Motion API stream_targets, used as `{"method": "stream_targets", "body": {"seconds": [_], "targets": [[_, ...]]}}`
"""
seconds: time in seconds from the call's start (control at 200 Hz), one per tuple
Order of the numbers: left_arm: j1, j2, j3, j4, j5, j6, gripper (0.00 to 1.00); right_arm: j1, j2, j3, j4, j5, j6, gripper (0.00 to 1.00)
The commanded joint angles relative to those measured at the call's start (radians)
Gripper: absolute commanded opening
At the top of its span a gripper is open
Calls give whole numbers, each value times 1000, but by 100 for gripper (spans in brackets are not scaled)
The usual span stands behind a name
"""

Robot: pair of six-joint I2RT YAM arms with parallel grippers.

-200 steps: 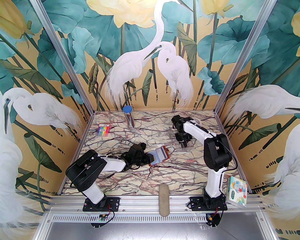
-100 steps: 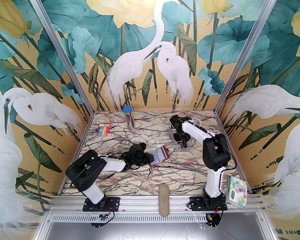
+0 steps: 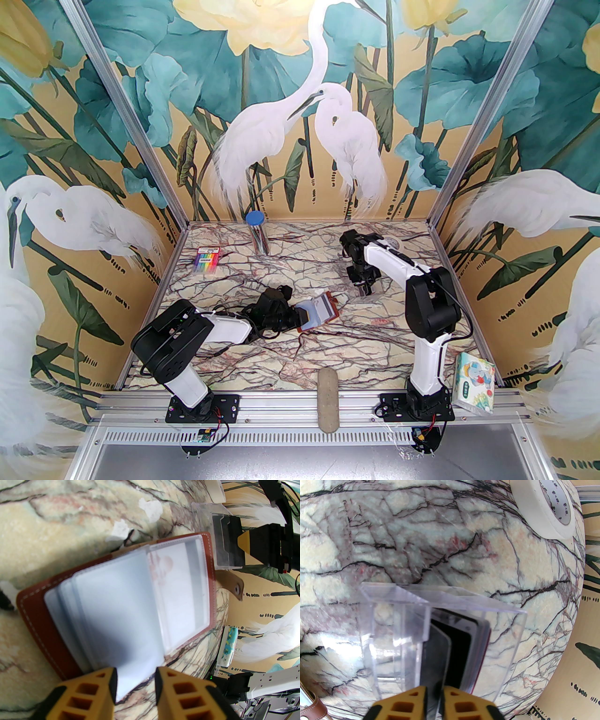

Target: Put the credit cards into the card holder

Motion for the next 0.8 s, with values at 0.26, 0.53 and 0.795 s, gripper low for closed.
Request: {"method": "stream_targets", "body": {"seconds": [0.26,0.53,0.795], "targets": [[4,48,-17,-55,-7,-4,35,-37,-18,-49,60,-68,21,2],[4,48,-17,-55,-7,-6,35,-56,-98,-61,66,-130,35,0],[5,40,-22,-54,-8,-4,35,-79,-193,-80,60,-213,40,0]]}}
